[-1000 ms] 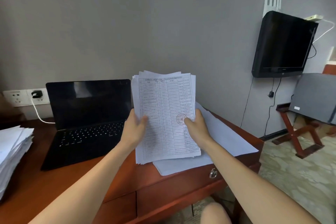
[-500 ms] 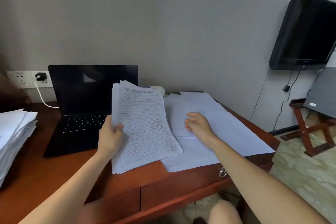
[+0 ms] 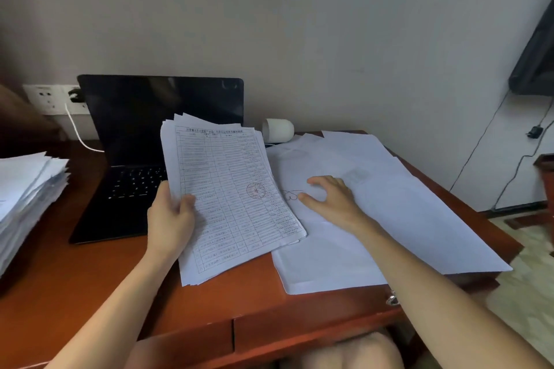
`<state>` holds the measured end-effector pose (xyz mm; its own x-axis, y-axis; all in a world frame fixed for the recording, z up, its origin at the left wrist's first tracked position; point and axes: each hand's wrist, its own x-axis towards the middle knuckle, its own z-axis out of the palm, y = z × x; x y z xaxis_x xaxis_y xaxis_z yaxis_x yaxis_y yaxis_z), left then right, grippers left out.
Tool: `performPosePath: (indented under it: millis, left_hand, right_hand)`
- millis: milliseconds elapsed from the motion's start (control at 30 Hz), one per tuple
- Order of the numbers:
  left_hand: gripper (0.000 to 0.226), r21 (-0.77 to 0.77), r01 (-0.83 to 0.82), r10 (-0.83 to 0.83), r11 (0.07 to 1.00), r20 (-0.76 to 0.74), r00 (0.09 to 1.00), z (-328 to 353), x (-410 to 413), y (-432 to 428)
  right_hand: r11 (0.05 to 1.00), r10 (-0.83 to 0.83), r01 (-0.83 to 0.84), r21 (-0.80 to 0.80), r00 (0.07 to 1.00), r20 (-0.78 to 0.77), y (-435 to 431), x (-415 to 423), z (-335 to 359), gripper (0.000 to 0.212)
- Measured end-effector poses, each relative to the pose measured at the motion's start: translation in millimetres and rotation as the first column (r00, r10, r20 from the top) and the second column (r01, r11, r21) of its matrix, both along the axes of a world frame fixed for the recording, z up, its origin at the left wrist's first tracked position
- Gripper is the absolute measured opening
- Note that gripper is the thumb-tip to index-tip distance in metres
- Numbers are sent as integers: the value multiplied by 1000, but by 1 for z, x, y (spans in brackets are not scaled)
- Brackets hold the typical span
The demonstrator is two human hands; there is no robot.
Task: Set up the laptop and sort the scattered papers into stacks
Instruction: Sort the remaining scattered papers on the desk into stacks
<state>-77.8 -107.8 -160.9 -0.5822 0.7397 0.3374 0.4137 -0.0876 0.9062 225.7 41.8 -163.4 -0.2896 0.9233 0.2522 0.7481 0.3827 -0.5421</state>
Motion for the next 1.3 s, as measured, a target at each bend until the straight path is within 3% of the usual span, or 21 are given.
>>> performPosePath:
  millis: [100, 333, 567, 767, 1100, 1300]
  left_hand:
    - [12, -11, -17, 16, 1000, -74, 997, 0, -2, -7]
    - [19, -40, -69, 68, 997, -28, 997, -2, -14, -19]
    - [22, -82, 8, -4, 997, 49, 999, -3, -18, -33]
    - [24, -86, 12, -3, 996, 111, 994, -3, -20, -33]
    - [22, -73, 10, -1, 997, 128, 992, -4, -21, -35]
    - [18, -81, 27, -20, 996, 84, 996, -3, -18, -35]
  right_hand:
    - [992, 36, -55, 111, 984, 173, -6, 0, -12, 65]
    - [940, 262, -294, 173, 947, 187, 0, 1, -15, 96]
    - [937, 204, -215, 275, 977, 68, 3, 2, -21, 65]
    - [900, 110, -144, 412, 988, 106, 4, 3, -24, 39]
    - [922, 133, -236, 308, 938, 320, 12, 1, -12, 85]
    - [753, 31, -309, 580, 898, 438, 14, -5, -23, 52]
